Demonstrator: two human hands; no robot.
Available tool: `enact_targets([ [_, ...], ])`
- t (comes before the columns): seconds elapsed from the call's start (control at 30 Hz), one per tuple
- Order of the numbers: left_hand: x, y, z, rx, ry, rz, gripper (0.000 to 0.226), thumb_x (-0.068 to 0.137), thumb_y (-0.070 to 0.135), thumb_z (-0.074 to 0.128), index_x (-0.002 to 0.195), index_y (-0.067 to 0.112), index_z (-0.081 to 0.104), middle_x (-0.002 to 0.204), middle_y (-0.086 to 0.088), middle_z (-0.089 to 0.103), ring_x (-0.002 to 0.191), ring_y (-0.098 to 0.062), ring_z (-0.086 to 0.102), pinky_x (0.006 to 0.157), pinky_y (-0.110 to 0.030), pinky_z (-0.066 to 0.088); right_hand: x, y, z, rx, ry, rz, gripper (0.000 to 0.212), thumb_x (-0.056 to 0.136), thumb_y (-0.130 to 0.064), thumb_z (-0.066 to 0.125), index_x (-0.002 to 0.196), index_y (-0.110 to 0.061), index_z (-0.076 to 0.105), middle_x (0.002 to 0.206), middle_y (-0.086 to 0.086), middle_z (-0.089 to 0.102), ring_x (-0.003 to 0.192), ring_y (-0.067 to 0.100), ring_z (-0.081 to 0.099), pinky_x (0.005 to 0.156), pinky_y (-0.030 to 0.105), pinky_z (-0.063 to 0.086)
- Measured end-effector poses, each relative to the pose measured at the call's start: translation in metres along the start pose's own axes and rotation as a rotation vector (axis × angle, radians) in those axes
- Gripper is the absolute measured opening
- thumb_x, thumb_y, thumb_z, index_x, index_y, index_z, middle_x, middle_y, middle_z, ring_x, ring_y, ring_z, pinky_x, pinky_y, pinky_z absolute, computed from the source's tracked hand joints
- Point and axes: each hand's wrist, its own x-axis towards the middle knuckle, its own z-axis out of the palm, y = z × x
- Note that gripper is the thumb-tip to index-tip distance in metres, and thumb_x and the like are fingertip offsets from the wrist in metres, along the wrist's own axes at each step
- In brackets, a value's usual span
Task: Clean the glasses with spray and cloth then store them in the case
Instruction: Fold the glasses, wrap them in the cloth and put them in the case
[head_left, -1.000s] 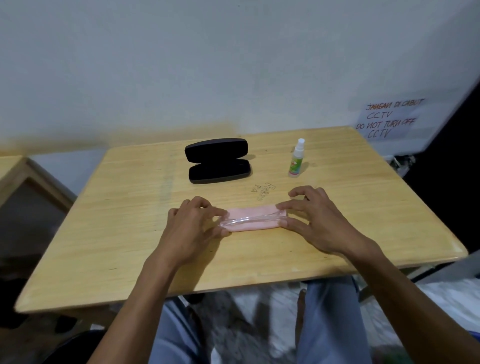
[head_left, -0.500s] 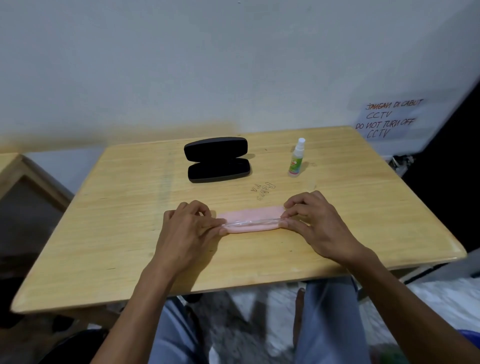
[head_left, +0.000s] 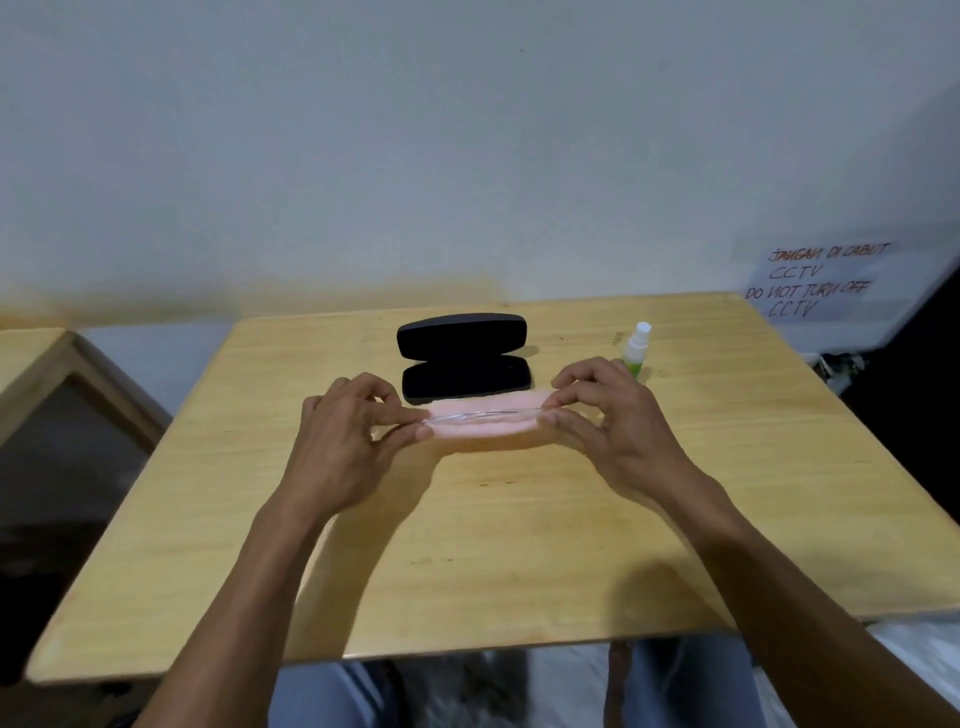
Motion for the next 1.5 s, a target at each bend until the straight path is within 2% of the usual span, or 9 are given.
enact_targets([
  [0.23,0.051,-0.029,0.003,-0.028,0.019,-0.039,0.025,0.080,0.050,0.070,0.101,0.038,0.077,0.092,0.013,0.057,0.096,-0.018,0.054,0.086,-0.051,0.047,0.058,0.016,0.023,0.008,-0.017,0.034,0.009,0.087,-0.029,0.076,0.091,-0.021,0.076,0.104,-0.013,0.061,0.106,0.010,0.050,0.087,0.012,0.036],
  [0.47,0.068,-0.041,0.023,-0.051,-0.044,-0.066,0.021,0.082,0.045,0.072,0.100,0.035,0.078,0.095,0.011,0.059,0.099,-0.016,0.053,0.091,-0.049,0.045,0.069,0.045,0.038,-0.041,-0.048,0.040,0.009,0.086,-0.026,0.078,0.091,-0.019,0.077,0.104,-0.007,0.061,0.106,0.017,0.053,0.088,0.023,0.040],
  [0.7,0.067,-0.045,0.029,-0.078,-0.044,-0.128,0.050,0.071,0.065,0.060,0.100,0.028,0.077,0.085,0.028,0.056,0.099,-0.009,0.051,0.092,-0.041,0.045,0.068,0.050,0.040,-0.045,-0.049,0.050,0.010,0.086,-0.028,0.077,0.093,-0.020,0.078,0.102,-0.010,0.061,0.104,0.015,0.052,0.087,0.018,0.039],
  [0.87,0.069,-0.046,0.028,-0.044,-0.086,-0.113,0.021,0.084,0.046,0.070,0.100,0.037,0.077,0.091,0.022,0.054,0.101,-0.013,0.051,0.093,-0.045,0.044,0.067,0.049,0.040,-0.042,-0.044,0.071,0.013,0.085,-0.030,0.078,0.094,-0.020,0.079,0.102,-0.007,0.064,0.103,0.017,0.053,0.087,0.030,0.043],
  [1.03,0.074,-0.043,0.024,0.014,-0.127,-0.124,0.018,0.085,0.045,0.069,0.099,0.035,0.077,0.101,0.012,0.060,0.104,-0.015,0.051,0.095,-0.049,0.043,0.067,0.048,0.043,-0.069,-0.032,0.090,0.015,0.084,-0.034,0.078,0.093,-0.022,0.080,0.108,-0.009,0.060,0.108,0.013,0.046,0.085,0.012,0.034],
  [1.1,0.074,-0.041,0.022,0.018,-0.144,-0.124,0.003,0.086,0.043,0.069,0.087,0.043,0.072,0.104,0.009,0.064,0.108,-0.017,0.051,0.096,-0.049,0.042,0.065,0.047,0.043,-0.077,-0.019,0.099,0.017,0.084,-0.036,0.077,0.094,-0.023,0.080,0.107,-0.011,0.059,0.108,0.012,0.045,0.084,0.010,0.033],
  [1.17,0.074,-0.039,0.022,0.019,-0.145,-0.133,0.007,0.086,0.043,0.070,0.081,0.046,0.065,0.107,0.006,0.068,0.111,-0.018,0.051,0.096,-0.048,0.041,0.065,0.046,0.043,-0.075,-0.022,0.101,0.019,0.083,-0.036,0.077,0.095,-0.022,0.081,0.106,-0.011,0.058,0.108,0.012,0.045,0.083,0.008,0.032],
  [1.27,0.073,-0.042,0.023,0.044,-0.151,-0.142,0.018,0.086,0.045,0.068,0.097,0.032,0.076,0.106,0.009,0.066,0.108,-0.016,0.050,0.094,-0.046,0.041,0.064,0.044,0.041,-0.068,-0.039,0.105,0.018,0.083,-0.036,0.077,0.095,-0.022,0.081,0.106,-0.010,0.058,0.108,0.013,0.045,0.083,0.007,0.033],
  [1.5,0.062,-0.045,0.023,0.063,-0.164,-0.131,0.024,0.087,0.050,0.064,0.104,0.038,0.076,0.104,0.012,0.059,0.104,-0.013,0.047,0.094,-0.045,0.041,0.055,0.042,0.040,-0.065,-0.044,0.103,0.018,0.083,-0.036,0.078,0.096,-0.024,0.081,0.102,-0.010,0.060,0.105,0.012,0.046,0.081,0.001,0.032],
])
